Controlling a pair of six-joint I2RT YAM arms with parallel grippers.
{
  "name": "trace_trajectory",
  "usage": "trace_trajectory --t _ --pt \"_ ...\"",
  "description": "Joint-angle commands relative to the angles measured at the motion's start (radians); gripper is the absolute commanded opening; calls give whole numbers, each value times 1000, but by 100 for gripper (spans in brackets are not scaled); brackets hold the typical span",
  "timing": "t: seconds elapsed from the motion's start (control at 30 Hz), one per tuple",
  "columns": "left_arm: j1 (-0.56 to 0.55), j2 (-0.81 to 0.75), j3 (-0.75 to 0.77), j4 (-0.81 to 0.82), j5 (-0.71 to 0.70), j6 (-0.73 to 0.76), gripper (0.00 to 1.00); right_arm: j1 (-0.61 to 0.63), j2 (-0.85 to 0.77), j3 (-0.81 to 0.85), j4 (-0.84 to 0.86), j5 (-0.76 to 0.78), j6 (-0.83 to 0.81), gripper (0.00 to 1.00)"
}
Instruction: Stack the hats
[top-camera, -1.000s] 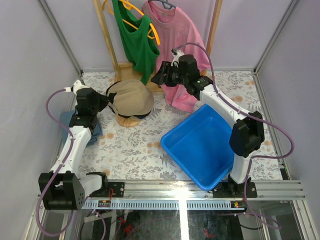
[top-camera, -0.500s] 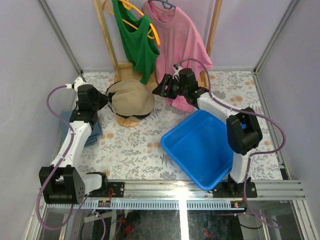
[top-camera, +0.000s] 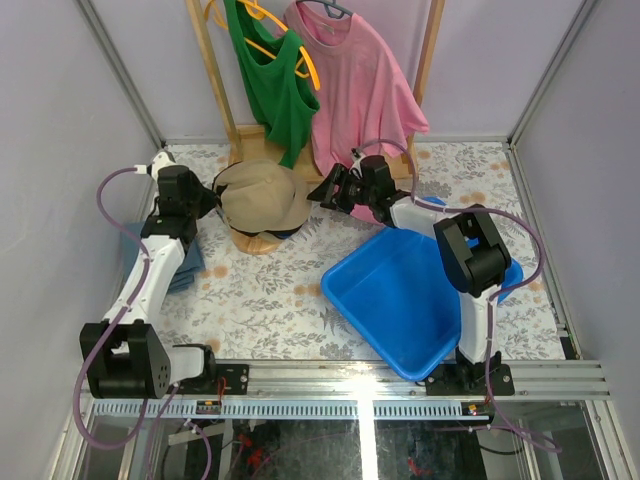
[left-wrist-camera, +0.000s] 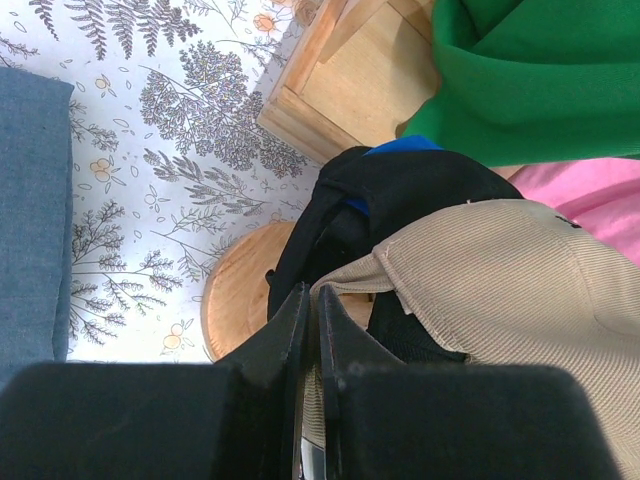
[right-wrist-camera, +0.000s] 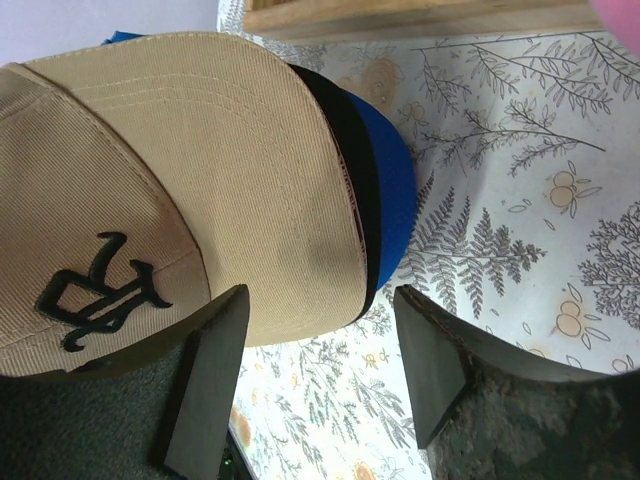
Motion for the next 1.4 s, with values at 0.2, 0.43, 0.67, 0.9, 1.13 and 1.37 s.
trace_trajectory --t 0.2,0.43,0.67,0.9,1.13,1.37 --pt "9 46 35 -92 -50 38 0 -34 46 2 232 -76 98 70" --pt "8 67 53 -102 -41 39 0 -35 93 22 264 -100 122 70" --pt "8 85 59 -107 -38 45 0 -37 138 36 349 -128 175 71" --pt "8 96 57 -108 -32 45 0 -35 160 29 451 -157 240 70" --pt "7 103 57 -105 -23 39 0 -35 172 19 508 -179 297 60" --pt "7 101 44 -100 -18 36 0 -35 176 10 519 -193 327 36"
